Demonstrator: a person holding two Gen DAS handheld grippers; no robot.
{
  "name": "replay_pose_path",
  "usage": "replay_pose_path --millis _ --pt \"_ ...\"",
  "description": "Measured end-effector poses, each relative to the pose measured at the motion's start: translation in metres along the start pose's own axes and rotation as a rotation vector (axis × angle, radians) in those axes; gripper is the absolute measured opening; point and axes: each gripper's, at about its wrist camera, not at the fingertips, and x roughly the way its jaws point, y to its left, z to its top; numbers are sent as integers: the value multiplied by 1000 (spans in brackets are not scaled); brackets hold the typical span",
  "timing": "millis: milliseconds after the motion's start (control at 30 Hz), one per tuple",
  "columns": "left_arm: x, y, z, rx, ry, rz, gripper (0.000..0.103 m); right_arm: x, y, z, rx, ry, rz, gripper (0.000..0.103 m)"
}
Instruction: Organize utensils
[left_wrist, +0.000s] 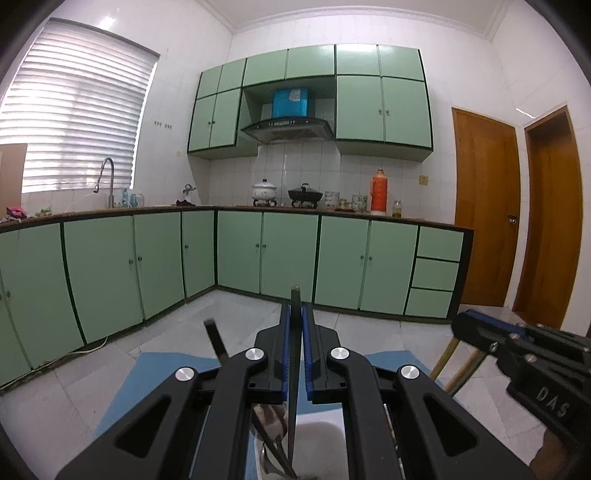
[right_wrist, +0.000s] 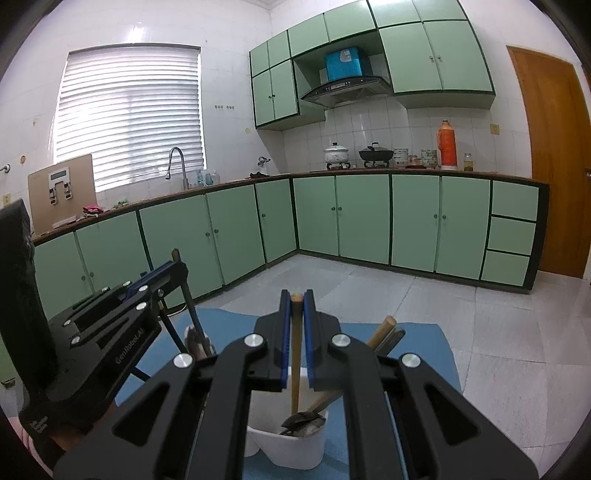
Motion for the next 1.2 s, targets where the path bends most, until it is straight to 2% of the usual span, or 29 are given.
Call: replay_pose_path --millis 267,400,500,567,667,733,833,967,1200 --pt "-2 4 -5 -3 15 2 7 -2 -1 -1 -9 5 -27 8" --pt "-7 8 0 -7 7 3 11 -8 -2 1 -18 -14 -44 15" --pt "-14 9 5 -12 -10 -8 25 -17 -4 3 -12 -39 -51 28" --pt "-21 8 7 -7 -24 -12 33 -25 -6 6 -11 -55 -50 30" --pt "-33 6 10 1 -45 -18 49 -38 -6 8 -12 -89 -61 48" --pt "-44 6 12 5 -60 -30 51 -48 -6 6 -15 -109 -65 54" --pt "-62 5 13 3 -81 -36 65 -65 -8 3 -21 -136 -77 64" --pt "-86 10 11 -14 -102 -31 76 -89 -10 -7 -25 -161 -87 73" --pt "-125 19 -1 -30 -108 -1 87 -130 -11 -31 -18 -179 -93 88"
